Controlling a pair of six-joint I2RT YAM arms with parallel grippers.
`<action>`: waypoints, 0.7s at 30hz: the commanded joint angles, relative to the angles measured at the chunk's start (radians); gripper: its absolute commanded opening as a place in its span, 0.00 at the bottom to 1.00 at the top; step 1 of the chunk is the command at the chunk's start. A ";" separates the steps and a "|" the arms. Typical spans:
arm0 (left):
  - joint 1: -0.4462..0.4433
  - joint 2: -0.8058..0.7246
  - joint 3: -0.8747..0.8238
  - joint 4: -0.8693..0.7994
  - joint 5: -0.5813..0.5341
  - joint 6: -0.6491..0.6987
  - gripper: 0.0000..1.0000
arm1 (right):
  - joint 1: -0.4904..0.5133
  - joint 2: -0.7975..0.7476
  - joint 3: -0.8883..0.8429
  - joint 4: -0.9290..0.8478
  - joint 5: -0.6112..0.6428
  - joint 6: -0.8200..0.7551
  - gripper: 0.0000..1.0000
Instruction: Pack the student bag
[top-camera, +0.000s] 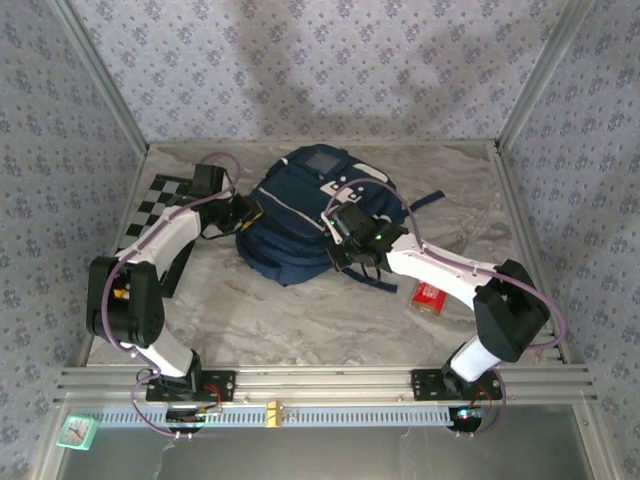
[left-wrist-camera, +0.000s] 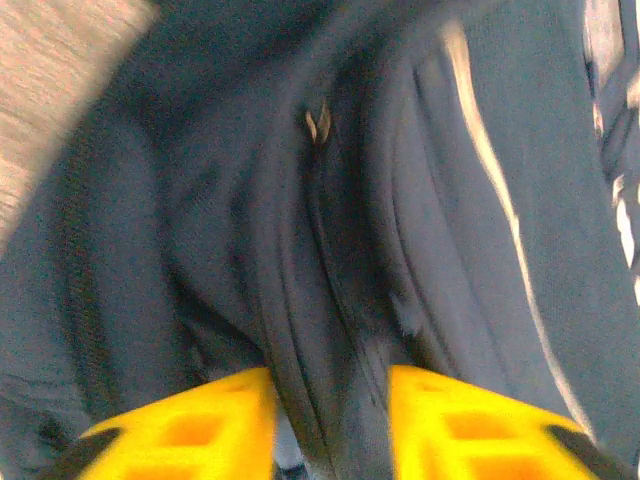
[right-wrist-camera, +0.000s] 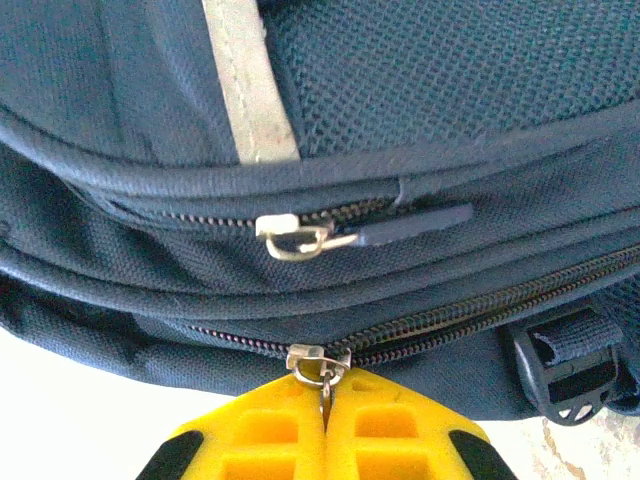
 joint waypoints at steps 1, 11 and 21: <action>0.016 -0.045 -0.004 0.068 0.025 -0.040 0.50 | 0.000 -0.010 -0.004 -0.041 0.057 0.051 0.00; -0.245 -0.181 -0.303 0.332 -0.046 -0.558 0.52 | 0.023 0.019 0.011 -0.034 0.081 0.089 0.00; -0.367 -0.057 -0.210 0.356 -0.187 -0.662 0.34 | 0.030 0.020 0.008 -0.020 0.099 0.097 0.00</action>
